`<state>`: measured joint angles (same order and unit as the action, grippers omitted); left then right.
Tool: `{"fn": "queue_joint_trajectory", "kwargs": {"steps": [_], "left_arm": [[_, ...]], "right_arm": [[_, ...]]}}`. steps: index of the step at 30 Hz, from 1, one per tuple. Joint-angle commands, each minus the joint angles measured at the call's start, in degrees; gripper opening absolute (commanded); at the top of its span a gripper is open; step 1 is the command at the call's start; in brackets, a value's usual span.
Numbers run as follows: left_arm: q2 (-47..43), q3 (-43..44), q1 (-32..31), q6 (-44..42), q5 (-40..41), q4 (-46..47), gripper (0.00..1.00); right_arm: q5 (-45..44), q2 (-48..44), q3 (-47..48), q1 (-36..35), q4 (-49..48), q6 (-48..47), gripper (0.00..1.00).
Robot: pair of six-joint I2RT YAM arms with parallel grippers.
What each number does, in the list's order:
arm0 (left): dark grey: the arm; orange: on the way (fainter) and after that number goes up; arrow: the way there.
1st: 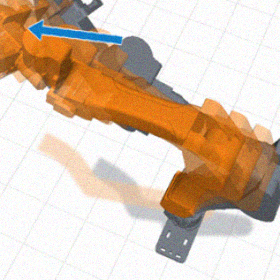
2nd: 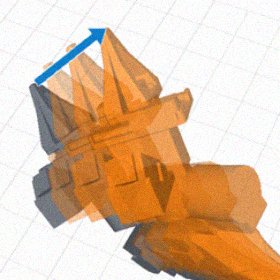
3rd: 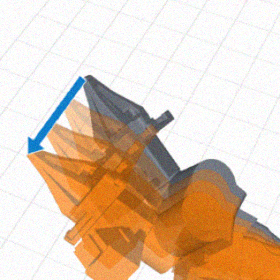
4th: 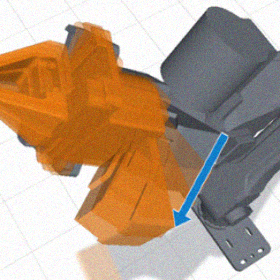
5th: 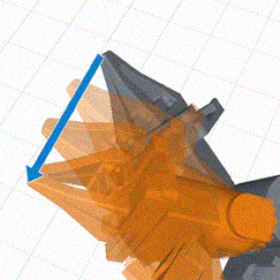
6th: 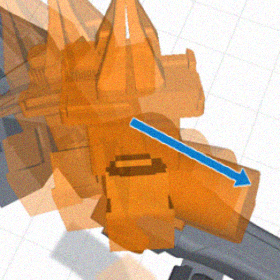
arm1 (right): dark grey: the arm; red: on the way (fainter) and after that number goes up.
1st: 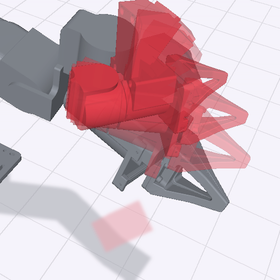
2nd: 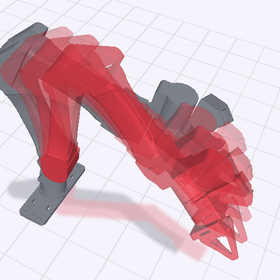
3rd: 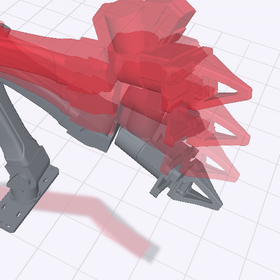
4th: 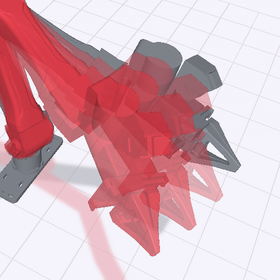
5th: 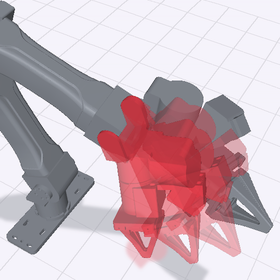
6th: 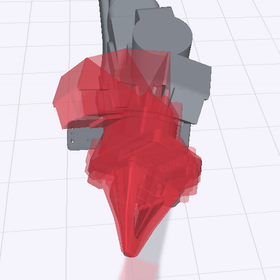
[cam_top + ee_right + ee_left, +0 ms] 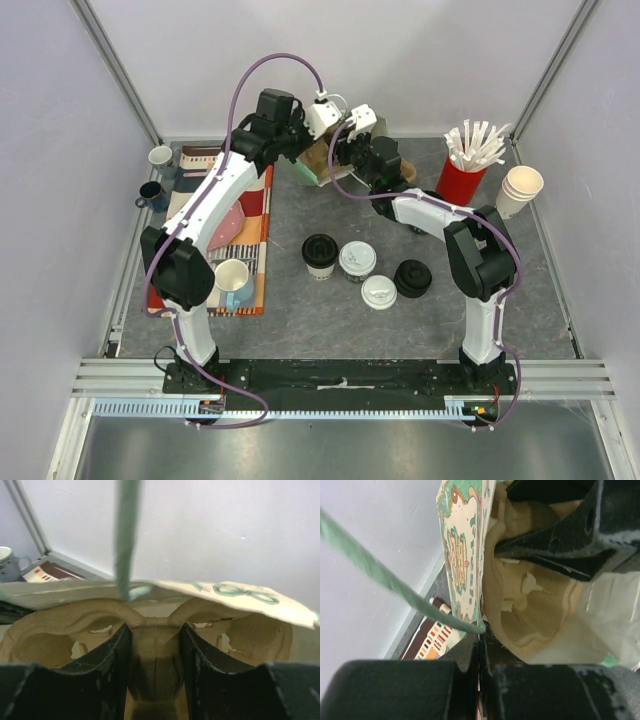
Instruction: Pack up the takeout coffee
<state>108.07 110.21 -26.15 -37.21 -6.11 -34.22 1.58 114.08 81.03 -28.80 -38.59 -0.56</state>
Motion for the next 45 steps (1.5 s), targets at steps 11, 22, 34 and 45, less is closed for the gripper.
{"fn": "queue_joint_trajectory", "kwargs": {"steps": [11,22,34,45], "left_arm": [[1.1,12.7,-1.7,11.7,-11.5,-7.3,0.02],[0.2,12.2,-2.0,16.4,-17.3,-14.0,0.02],[0.6,15.4,-2.0,15.9,-21.7,-15.9,0.02],[0.6,17.2,-0.6,15.4,-22.1,-16.9,0.02]], "right_arm": [[10.4,0.3,-1.7,-1.1,-7.9,-3.7,0.05],[-6.8,3.3,1.9,-0.8,-3.8,-1.8,0.06],[12.0,6.8,-1.3,-0.4,-28.5,-9.4,0.10],[14.5,8.6,0.0,1.5,-21.7,-12.6,0.29]]}}
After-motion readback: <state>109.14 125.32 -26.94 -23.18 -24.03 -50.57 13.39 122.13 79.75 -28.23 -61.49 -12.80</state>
